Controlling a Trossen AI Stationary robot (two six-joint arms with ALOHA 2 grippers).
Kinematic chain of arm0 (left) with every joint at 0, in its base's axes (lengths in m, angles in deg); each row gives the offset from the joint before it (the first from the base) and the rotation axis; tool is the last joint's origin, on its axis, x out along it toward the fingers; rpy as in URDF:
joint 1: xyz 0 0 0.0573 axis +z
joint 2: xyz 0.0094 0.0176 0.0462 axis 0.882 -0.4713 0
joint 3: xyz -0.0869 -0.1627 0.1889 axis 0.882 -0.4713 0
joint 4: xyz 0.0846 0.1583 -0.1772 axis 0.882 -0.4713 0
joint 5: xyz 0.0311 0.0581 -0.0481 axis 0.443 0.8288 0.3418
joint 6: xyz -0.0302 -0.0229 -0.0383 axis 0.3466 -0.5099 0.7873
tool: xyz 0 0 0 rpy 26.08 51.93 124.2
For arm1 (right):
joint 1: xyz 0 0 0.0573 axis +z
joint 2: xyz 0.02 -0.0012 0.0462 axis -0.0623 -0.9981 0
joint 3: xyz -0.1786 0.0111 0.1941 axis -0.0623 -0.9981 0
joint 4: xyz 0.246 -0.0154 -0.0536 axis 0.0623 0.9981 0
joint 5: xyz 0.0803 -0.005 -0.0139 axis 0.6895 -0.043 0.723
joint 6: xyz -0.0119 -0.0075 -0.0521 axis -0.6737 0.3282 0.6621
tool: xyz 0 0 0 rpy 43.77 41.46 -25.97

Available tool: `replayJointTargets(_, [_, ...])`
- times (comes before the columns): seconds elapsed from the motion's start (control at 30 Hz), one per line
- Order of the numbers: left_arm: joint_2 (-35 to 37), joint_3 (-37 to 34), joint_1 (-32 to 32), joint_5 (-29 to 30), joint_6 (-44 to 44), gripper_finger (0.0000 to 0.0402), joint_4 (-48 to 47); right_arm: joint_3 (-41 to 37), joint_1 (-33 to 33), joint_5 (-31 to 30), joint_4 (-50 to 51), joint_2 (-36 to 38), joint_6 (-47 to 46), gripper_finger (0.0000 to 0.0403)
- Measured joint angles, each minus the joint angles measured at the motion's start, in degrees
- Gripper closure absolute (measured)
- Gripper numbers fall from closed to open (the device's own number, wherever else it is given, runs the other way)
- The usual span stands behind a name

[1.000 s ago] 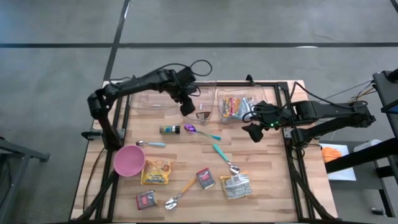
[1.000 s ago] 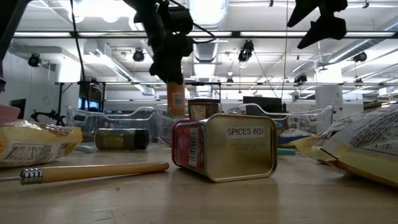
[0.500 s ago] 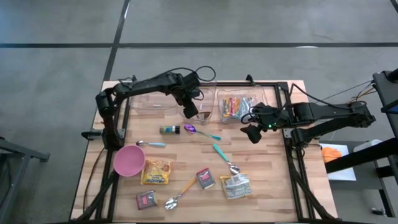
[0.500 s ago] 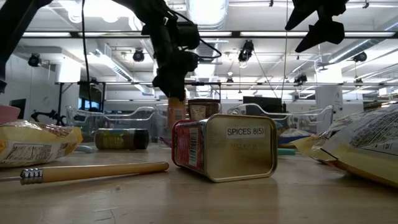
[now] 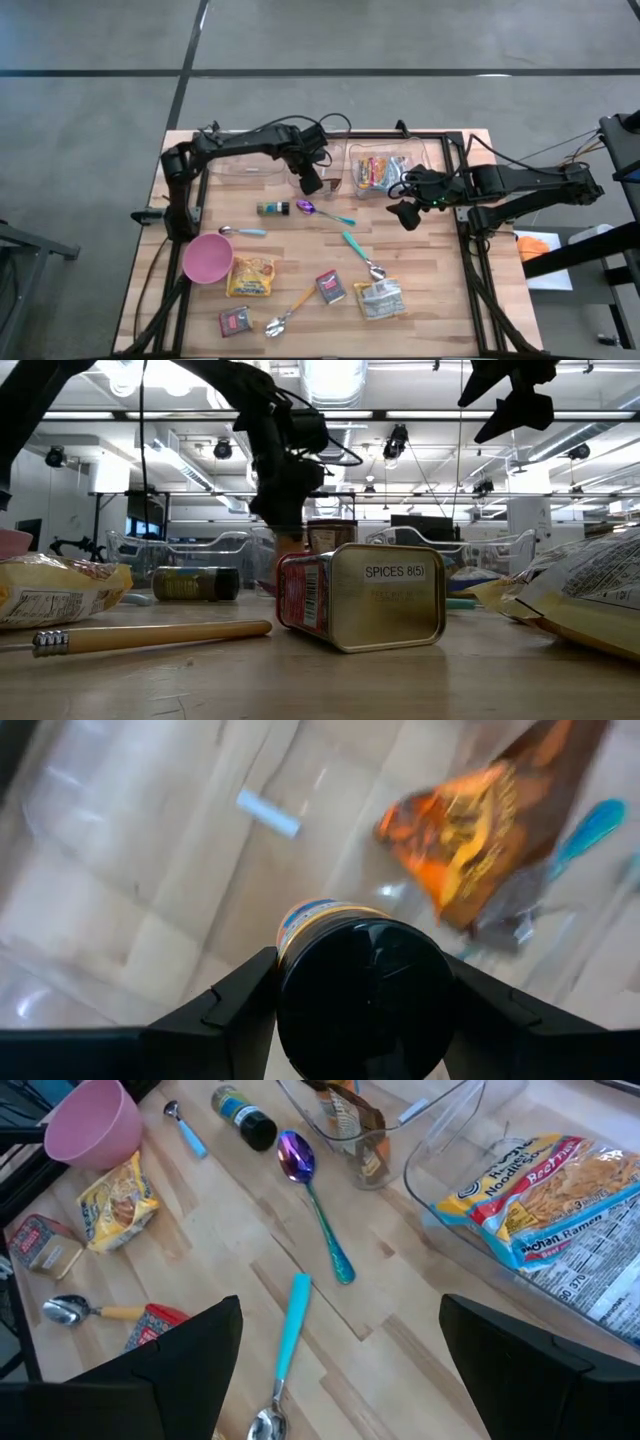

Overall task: Pick & Place Food Item
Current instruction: Put the orange seasoning bottle into the middle transparent bin

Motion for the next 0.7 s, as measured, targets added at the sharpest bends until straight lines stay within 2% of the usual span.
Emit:
replayJointTargets(0.27, [1.0,-4.4,-0.2,-0.2,1.6,0.0183,3.8,0.0,0.1,0.2,-0.1,0.0,0.2,0.0070])
replayJointTargets(0.7, [1.4,-4.6,-0.3,-0.3,2.1,0.0183,4.8,0.0,0.1,0.9,-0.1,0.0,0.2,0.0070])
